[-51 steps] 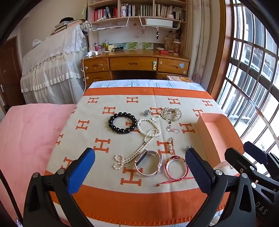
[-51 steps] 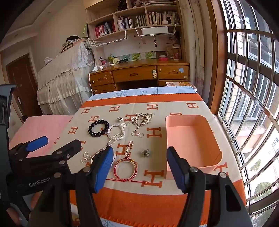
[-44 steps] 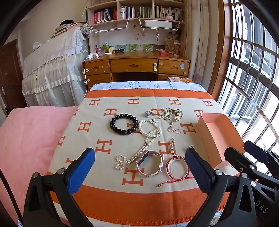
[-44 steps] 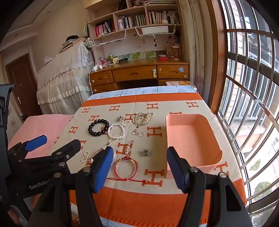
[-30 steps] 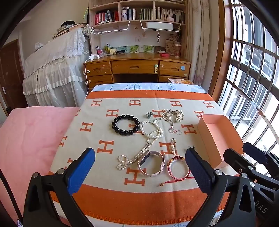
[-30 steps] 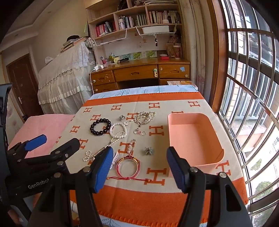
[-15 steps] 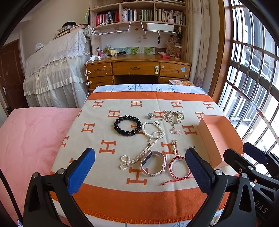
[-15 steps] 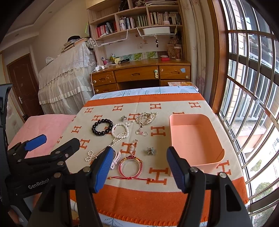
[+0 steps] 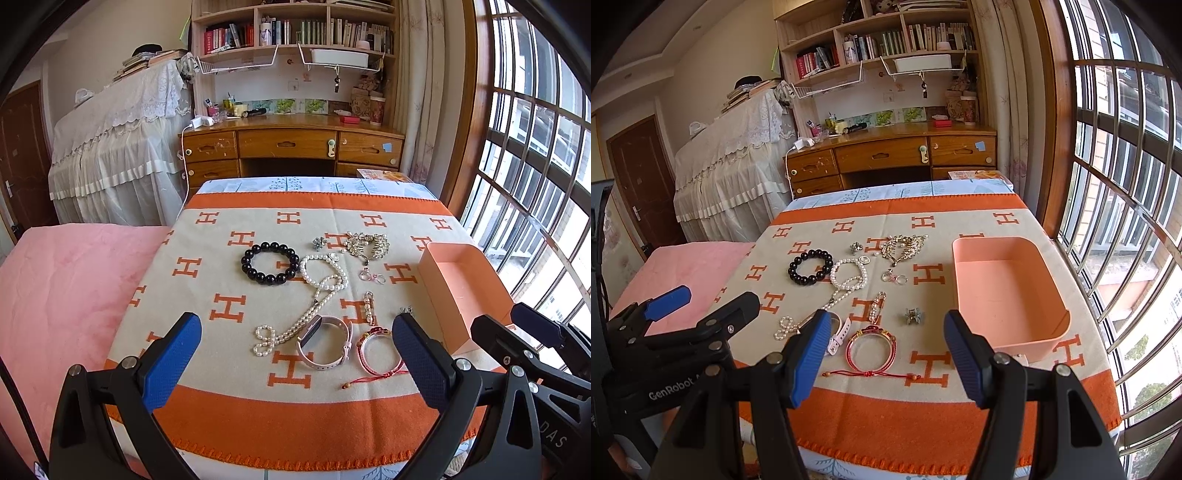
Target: Organize jewelry
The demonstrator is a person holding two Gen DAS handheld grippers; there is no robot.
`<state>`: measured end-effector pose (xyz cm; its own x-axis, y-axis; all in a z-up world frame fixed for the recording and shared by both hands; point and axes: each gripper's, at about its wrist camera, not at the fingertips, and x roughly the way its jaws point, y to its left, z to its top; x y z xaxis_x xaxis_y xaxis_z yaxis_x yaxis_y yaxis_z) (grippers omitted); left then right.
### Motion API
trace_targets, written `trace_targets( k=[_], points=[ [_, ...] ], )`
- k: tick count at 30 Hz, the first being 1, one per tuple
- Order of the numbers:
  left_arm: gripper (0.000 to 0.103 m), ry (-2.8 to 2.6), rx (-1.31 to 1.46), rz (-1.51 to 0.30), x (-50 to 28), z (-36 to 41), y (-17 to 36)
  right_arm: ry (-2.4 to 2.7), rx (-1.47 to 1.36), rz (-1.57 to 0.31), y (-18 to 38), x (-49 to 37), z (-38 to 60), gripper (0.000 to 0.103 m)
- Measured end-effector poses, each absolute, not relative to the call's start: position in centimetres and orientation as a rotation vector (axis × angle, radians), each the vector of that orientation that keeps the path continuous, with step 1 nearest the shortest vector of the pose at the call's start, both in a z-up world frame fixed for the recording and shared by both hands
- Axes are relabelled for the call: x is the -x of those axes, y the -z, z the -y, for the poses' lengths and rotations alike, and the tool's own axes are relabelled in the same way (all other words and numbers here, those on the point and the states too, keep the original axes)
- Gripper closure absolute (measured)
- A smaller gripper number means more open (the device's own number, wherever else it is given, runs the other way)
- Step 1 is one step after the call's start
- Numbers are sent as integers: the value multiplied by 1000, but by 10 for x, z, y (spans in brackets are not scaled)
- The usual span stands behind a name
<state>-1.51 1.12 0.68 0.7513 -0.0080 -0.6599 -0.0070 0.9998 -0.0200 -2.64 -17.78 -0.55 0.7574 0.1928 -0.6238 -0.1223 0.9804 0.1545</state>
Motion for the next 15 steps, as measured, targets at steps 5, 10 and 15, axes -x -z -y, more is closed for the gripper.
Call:
trace_targets(
  k=[5,10,15],
  points=[
    [1,10,39,-742,11,-12,-3,-178,-111,-698,7,31,170,39],
    [1,6,35,-744,10,-11,-1,-182,-116,-705,7,31,170,39],
    [1,1,28,-737,10,-11,0,-185,-120,-708,8,29,171,39]
  ],
)
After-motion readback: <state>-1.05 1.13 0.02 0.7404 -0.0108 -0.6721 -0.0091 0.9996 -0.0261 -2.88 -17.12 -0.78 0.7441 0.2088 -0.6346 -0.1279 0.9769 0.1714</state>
